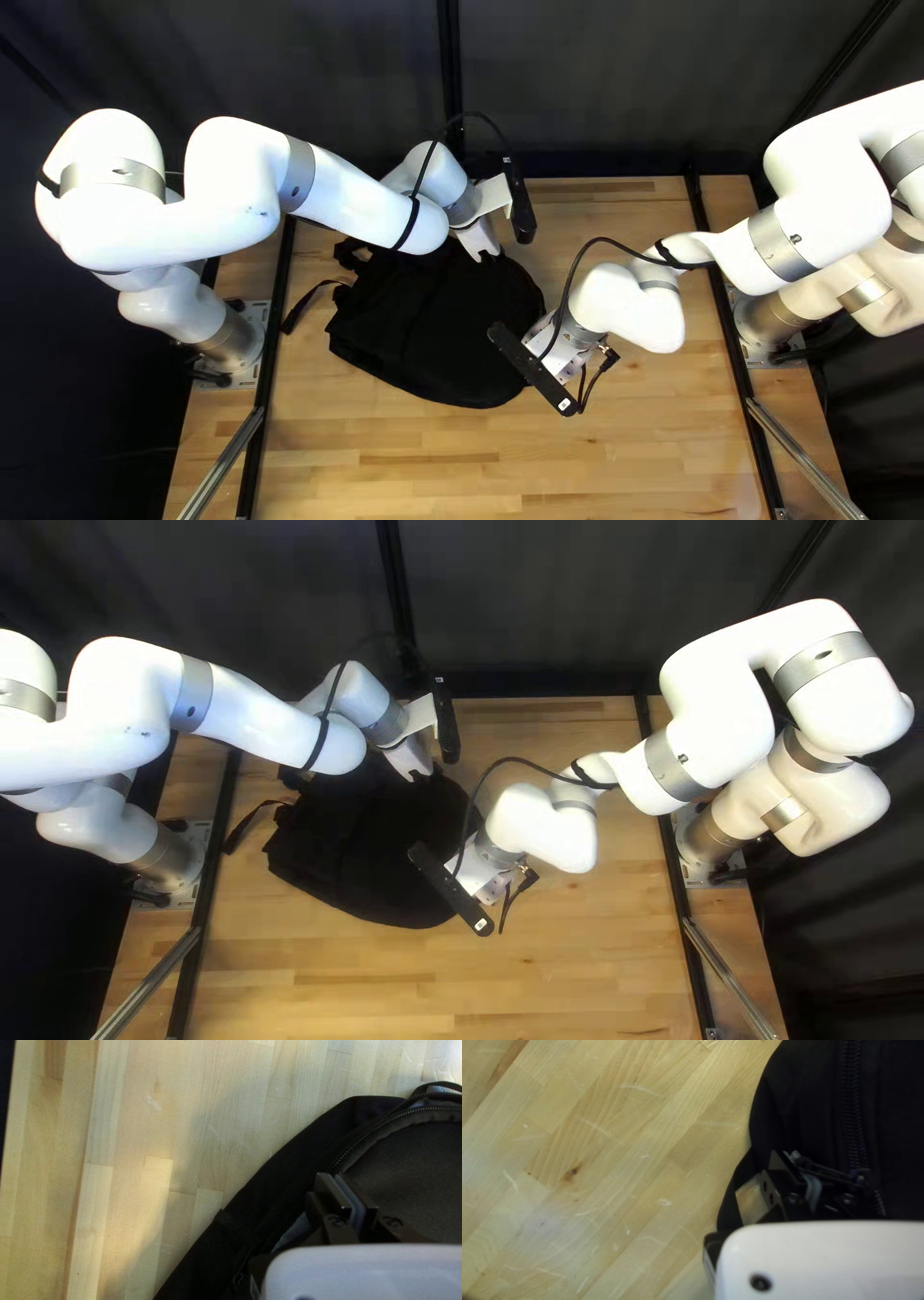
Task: Remove a lunch box from a kids backpack
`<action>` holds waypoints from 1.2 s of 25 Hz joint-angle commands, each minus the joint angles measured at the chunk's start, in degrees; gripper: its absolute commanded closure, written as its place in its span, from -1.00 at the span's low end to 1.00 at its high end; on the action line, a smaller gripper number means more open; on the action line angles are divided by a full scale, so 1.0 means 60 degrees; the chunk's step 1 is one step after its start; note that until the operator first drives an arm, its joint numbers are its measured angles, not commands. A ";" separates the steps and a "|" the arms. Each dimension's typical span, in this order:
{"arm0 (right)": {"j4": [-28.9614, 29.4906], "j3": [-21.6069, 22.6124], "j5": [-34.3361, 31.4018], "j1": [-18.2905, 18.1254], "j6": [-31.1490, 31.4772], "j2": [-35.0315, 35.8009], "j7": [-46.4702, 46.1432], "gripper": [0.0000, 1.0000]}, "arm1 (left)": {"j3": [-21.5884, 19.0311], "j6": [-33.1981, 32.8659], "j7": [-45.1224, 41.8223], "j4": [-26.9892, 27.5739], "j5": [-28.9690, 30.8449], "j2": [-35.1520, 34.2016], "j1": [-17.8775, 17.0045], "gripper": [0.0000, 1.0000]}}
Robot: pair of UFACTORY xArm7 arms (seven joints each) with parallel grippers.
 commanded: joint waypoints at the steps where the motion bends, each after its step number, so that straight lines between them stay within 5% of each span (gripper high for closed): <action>1: 0.0137 0.0038 -0.0017 0.0031 0.0046 0.0033 -0.0005 1.00 | -0.0051 0.0028 0.0111 0.0030 -0.0149 0.0040 0.0047 1.00; 28: 0.1885 0.0849 0.1085 -0.0626 0.0571 0.1239 -0.1420 1.00 | -0.0198 -0.0066 0.0189 0.0033 -0.0408 0.0162 0.0022 1.00; 29: 0.1915 0.0838 0.1066 -0.0627 0.0621 0.1216 -0.1405 0.48 | -0.0211 -0.0025 0.0180 0.0019 -0.0433 0.0138 0.0015 1.00; 30: 0.1915 0.0818 0.0998 -0.0588 0.0688 0.1170 -0.1352 -1.00 | -0.0203 0.0012 0.0110 0.0003 -0.0383 0.0099 -0.0017 -0.94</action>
